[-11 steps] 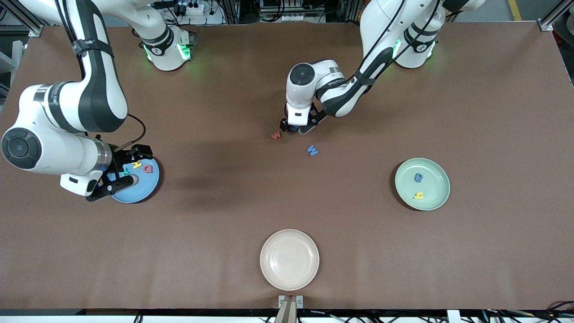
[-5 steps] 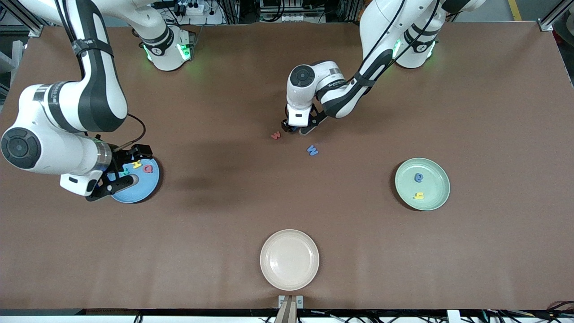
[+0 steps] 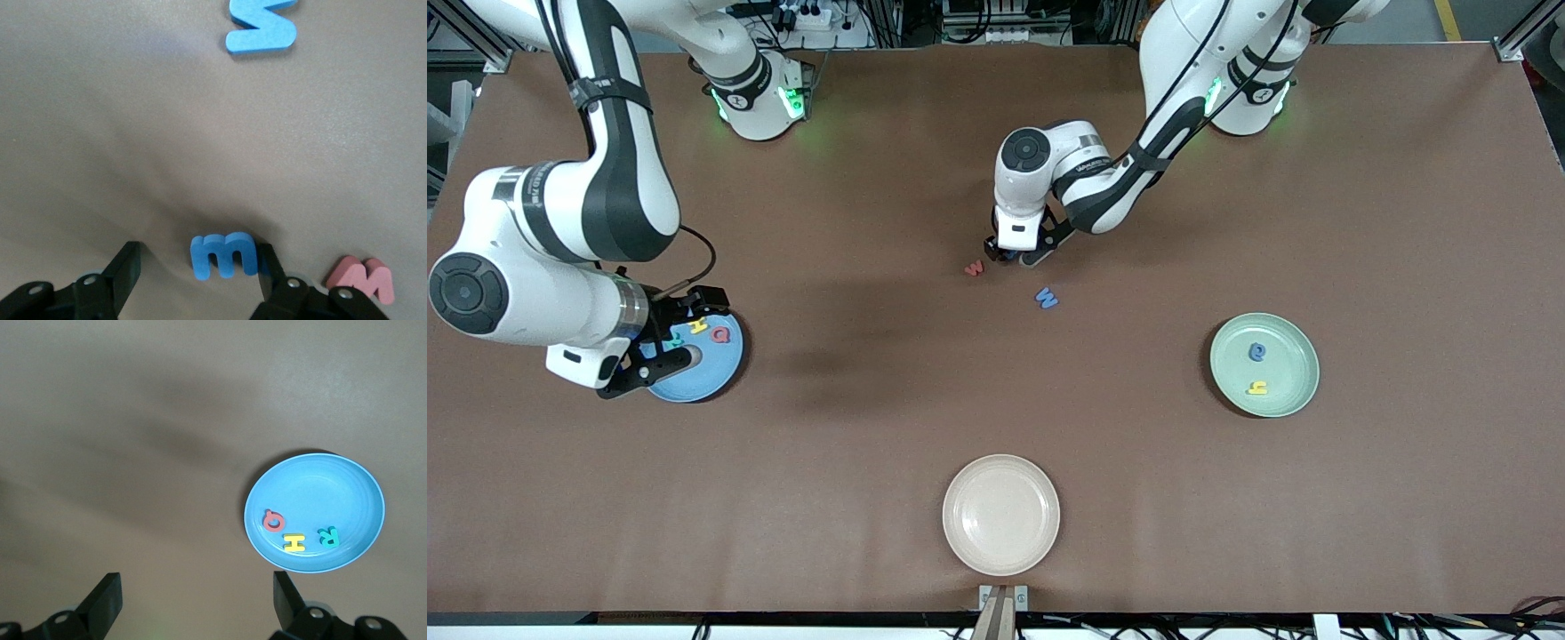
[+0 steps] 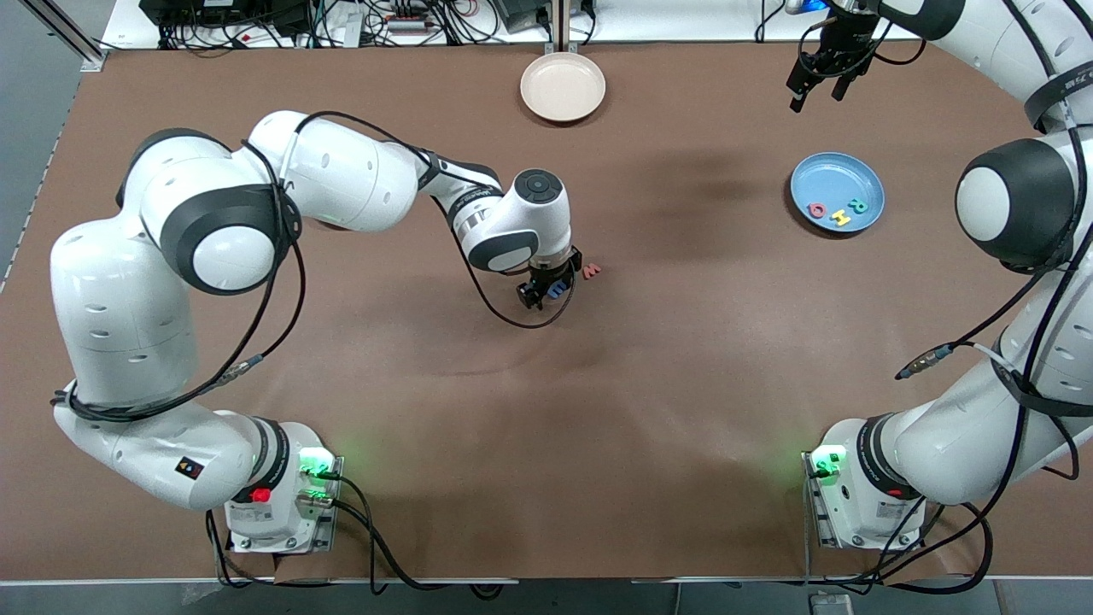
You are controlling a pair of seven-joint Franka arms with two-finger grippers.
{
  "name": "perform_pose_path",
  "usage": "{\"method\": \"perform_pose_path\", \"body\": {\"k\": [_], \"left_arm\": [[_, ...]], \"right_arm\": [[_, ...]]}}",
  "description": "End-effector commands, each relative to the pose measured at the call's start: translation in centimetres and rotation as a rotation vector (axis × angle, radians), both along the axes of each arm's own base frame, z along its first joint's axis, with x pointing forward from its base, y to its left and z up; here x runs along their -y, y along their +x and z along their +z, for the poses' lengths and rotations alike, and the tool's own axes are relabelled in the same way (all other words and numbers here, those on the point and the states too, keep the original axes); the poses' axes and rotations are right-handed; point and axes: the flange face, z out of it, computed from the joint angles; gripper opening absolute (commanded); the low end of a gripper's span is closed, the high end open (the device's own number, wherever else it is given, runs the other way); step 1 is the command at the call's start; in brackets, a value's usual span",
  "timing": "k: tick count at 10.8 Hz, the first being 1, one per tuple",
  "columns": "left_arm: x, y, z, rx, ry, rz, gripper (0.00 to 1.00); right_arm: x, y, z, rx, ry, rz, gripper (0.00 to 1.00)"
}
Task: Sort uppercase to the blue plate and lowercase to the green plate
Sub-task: 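Lower the left gripper around the blue lowercase m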
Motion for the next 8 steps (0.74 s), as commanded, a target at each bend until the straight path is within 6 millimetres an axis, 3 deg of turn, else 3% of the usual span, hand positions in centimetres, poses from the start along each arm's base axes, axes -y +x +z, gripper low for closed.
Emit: {"method": "perform_pose_path", "body": {"k": [1, 4, 7, 8], "left_arm": [[0.41, -0.10, 0.34, 0.021, 0.005, 0.006, 0.59], [0.41, -0.12, 0.27, 0.020, 0.004, 0.006, 0.36], [0.28, 0.17, 0.50, 0.025, 0.003, 0.003, 0.00], [0.28, 0.51, 1.23, 0.037, -0.004, 0.003, 0.00]], "right_arm": [[0.11, -0.50, 0.90, 0.002, -0.001, -0.012, 1.00], [0.20, -0.49, 0.91, 0.002, -0.001, -0.012, 1.00], [0.20, -0.51, 0.90, 0.001, -0.002, -0.014, 1.00], [0.20, -0.51, 0.90, 0.001, -0.002, -0.014, 1.00]]}}
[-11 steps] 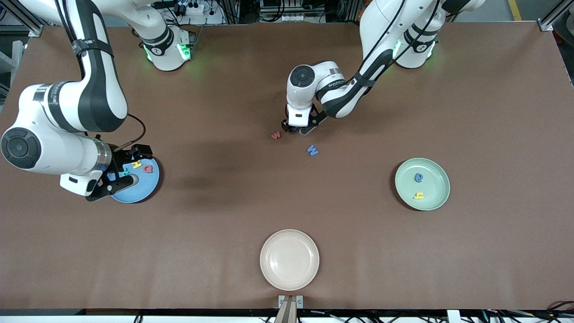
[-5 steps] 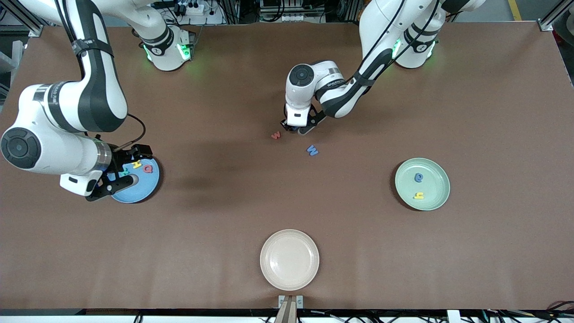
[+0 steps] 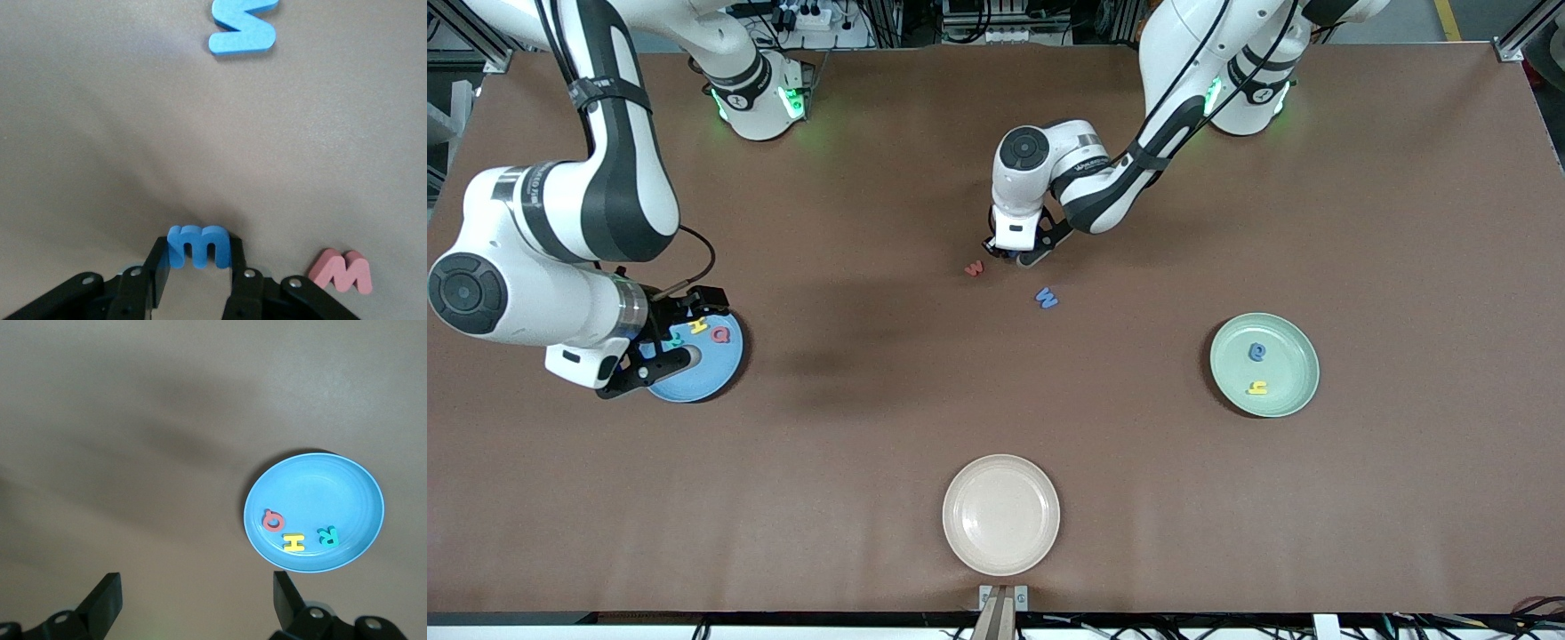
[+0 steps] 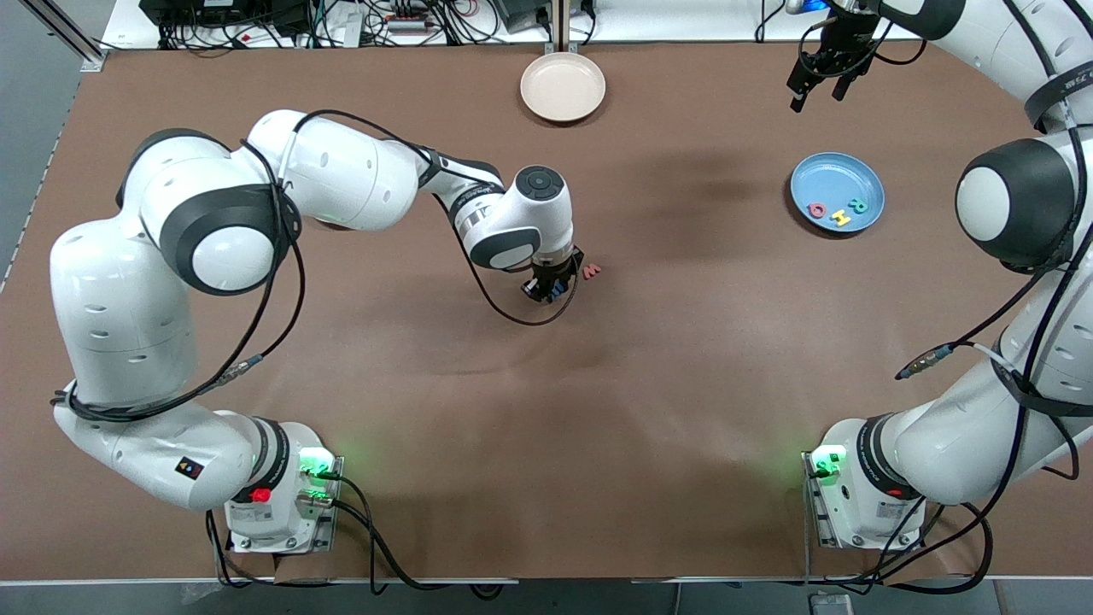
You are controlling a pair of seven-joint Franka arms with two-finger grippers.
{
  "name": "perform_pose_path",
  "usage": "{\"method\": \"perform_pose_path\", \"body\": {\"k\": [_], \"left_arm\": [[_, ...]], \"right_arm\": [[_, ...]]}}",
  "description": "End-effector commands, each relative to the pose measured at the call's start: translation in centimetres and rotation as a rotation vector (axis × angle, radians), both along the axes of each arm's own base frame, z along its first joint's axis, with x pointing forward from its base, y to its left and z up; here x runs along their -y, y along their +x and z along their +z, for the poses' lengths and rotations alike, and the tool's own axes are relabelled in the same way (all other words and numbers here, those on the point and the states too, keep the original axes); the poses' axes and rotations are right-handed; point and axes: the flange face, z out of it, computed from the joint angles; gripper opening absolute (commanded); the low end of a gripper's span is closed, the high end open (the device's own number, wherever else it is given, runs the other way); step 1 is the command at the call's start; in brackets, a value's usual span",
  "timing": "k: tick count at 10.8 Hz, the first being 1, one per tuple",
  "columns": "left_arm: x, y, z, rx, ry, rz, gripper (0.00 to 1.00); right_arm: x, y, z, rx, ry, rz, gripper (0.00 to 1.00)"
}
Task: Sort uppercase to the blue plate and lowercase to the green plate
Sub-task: 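Close the left gripper on the blue m and lift it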
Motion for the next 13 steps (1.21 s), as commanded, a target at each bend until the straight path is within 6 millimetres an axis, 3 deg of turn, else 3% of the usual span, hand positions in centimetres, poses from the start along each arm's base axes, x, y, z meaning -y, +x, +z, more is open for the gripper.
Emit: {"method": "perform_pose_path", "body": {"k": [1, 5, 7, 9, 10, 13], "left_arm": [[-0.4, 1.0, 1.9, 0.049, -0.001, 0.008, 0.00], [-1.5, 5.6, 7.4, 0.075, 0.074, -0.023, 0.00], [-3.9, 8.6, 9.6, 0.101, 0.063, -0.024, 0.00], [-6.6, 11.8, 11.1, 0.103, 0.033, -0.047, 0.00], [-7.6, 14.0, 13.0, 0.100, -0.010, -0.049, 0.00], [-12.6, 18.6, 15.8, 0.063, -0.001, -0.126, 0.00]], "right_arm": [[0.0, -0.5, 0.9, 0.000, -0.001, -0.010, 1.00], [-0.2, -0.6, 0.9, -0.002, -0.003, -0.018, 1.00], [-1.0, -0.8, 1.2, 0.000, -0.006, -0.023, 1.00], [-2.5, -1.3, 1.4, -0.012, -0.018, -0.042, 1.00], [-3.4, -1.5, 1.8, -0.008, -0.023, -0.059, 1.00], [-8.4, -2.7, 2.1, -0.004, -0.056, -0.124, 1.00]]}}
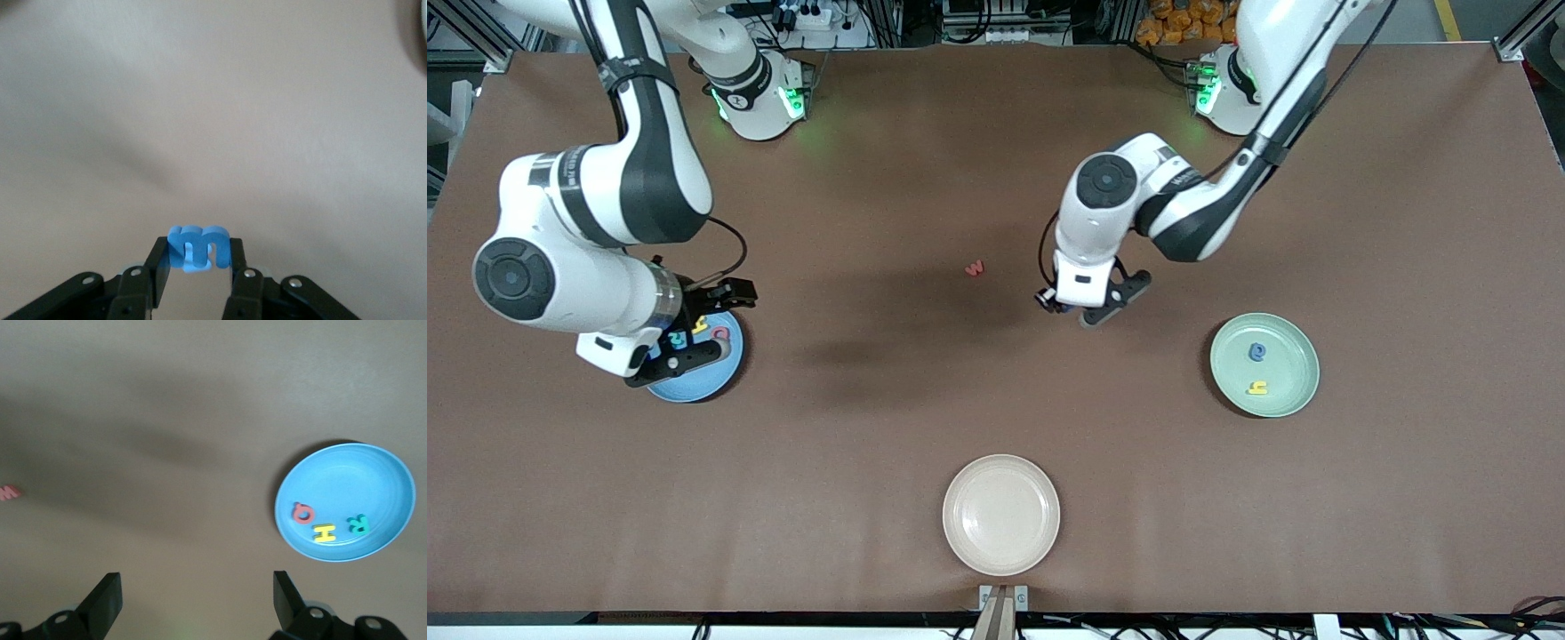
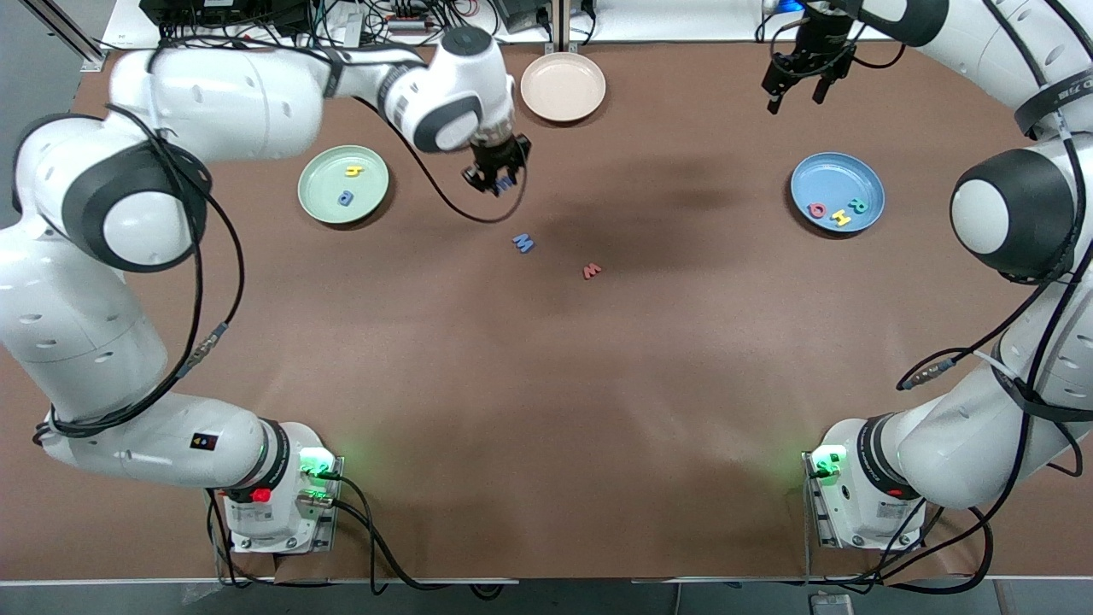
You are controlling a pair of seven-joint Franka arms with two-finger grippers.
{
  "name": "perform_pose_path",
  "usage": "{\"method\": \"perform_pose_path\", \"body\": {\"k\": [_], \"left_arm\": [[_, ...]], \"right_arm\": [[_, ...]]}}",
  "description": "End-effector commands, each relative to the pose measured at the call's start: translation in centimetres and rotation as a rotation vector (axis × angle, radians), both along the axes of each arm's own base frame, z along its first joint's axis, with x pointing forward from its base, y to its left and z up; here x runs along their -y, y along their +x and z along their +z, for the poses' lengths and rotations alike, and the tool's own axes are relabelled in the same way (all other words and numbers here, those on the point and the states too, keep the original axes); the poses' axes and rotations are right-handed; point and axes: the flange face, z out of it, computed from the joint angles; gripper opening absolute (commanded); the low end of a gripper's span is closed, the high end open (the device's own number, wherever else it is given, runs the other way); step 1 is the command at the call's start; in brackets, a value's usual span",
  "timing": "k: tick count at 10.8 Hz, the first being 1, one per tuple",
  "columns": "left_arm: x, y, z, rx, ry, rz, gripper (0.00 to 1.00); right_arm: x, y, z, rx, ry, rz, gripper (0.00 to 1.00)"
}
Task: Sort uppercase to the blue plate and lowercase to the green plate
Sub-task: 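Carry the m to the green plate while the right gripper reaches letters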
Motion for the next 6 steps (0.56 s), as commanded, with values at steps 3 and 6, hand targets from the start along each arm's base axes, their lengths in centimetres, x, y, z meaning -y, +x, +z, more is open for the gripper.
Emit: {"method": "perform_pose_path", "body": {"k": [3, 6], "left_arm": [[-8.7, 5.7, 5.1, -0.060, -0.041, -0.102, 0.00], [-15.5, 8.3, 6.0, -0.073, -0.055, -0.171, 0.00]], "right_arm": [[-8.4, -3.1, 1.4, 0.016, -0.052, -0.121, 1.00], [-11.7, -4.3, 1.1, 0.026, -0.071, -0.179, 1.00]]}}
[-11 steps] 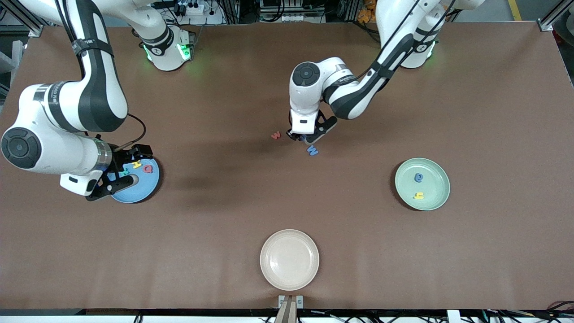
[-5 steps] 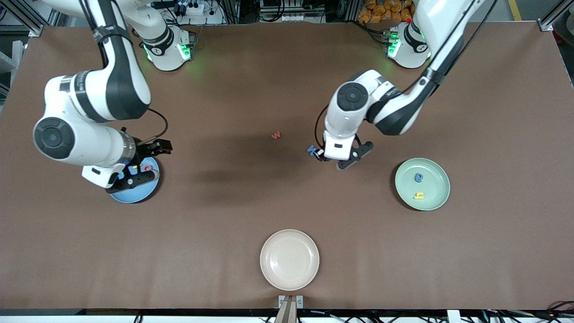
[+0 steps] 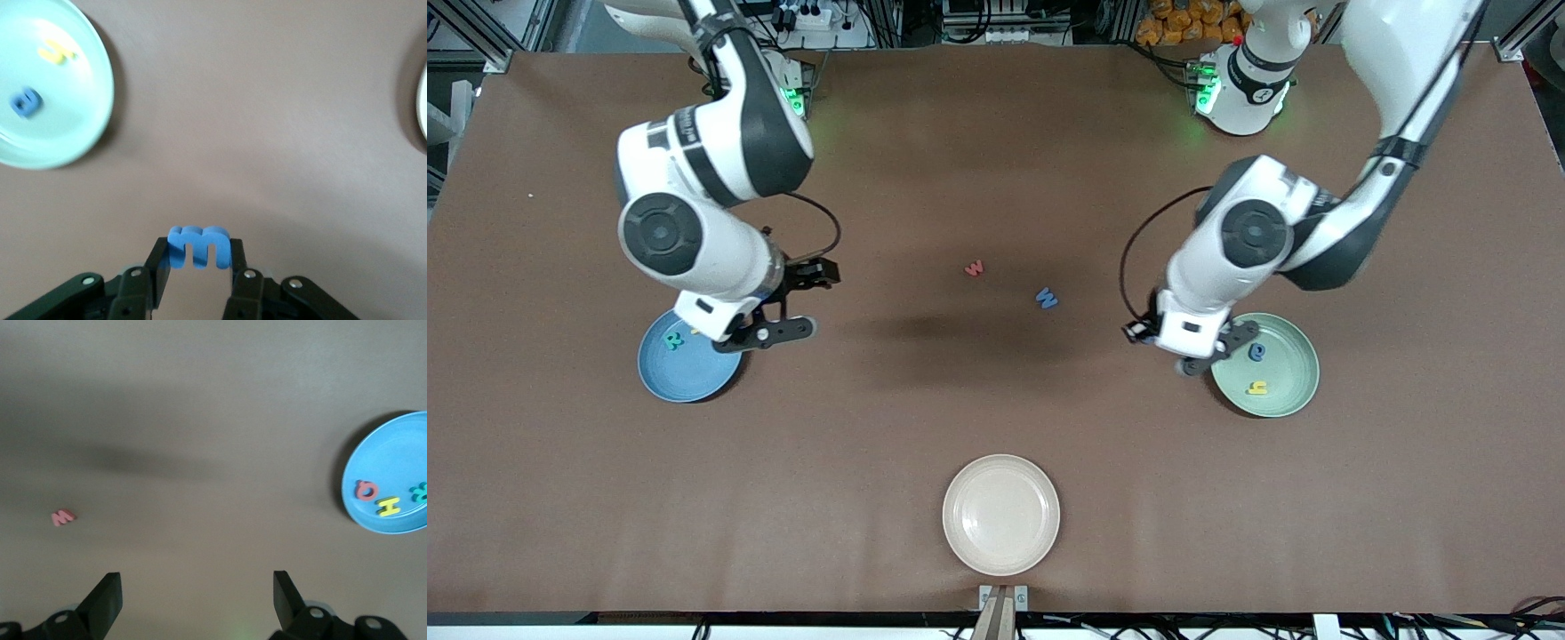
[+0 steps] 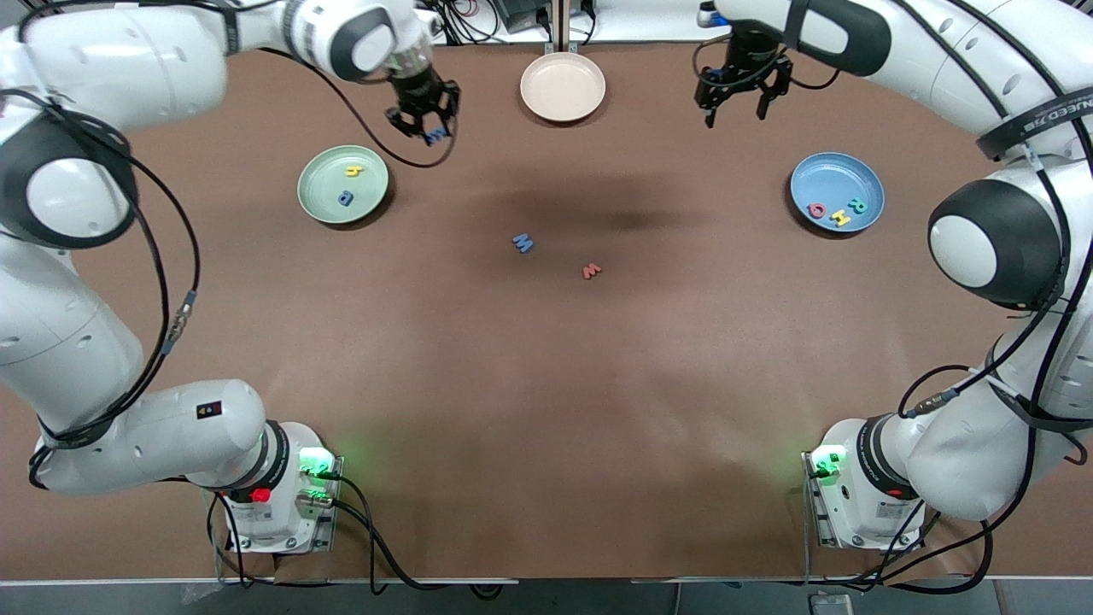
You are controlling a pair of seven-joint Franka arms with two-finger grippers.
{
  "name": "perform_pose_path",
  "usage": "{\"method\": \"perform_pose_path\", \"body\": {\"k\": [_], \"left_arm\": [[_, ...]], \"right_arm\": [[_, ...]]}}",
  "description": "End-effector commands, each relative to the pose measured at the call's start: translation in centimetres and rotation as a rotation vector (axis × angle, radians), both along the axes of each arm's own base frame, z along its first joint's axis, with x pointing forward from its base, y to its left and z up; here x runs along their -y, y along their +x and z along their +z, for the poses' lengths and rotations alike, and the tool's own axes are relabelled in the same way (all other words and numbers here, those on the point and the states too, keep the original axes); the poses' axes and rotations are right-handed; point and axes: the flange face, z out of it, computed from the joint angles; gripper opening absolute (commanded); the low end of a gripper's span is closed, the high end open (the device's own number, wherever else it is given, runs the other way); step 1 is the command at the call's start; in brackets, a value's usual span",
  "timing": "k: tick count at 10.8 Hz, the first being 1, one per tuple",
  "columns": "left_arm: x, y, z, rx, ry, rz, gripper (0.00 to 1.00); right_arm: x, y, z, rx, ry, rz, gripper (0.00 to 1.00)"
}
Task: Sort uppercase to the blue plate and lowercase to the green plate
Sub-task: 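Carry the m to the green plate while the right gripper reaches letters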
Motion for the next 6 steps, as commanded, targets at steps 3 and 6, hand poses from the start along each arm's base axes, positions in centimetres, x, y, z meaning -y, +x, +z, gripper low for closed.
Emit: {"method": "perform_pose_path", "body": {"k": [3, 6], "left_arm": [[-8.2, 2.1, 0.3, -0.028, -0.020, -0.134, 0.00], [-10.2, 2.3, -1.1, -0.052, -0.018, -0.180, 0.00]], "right_arm": [[-5.4, -2.6, 0.4, 0.045, -0.018, -0.117, 1.00], [-9.3, -4.2, -0.2, 0.079, -0.032, -0.180, 1.00]]}}
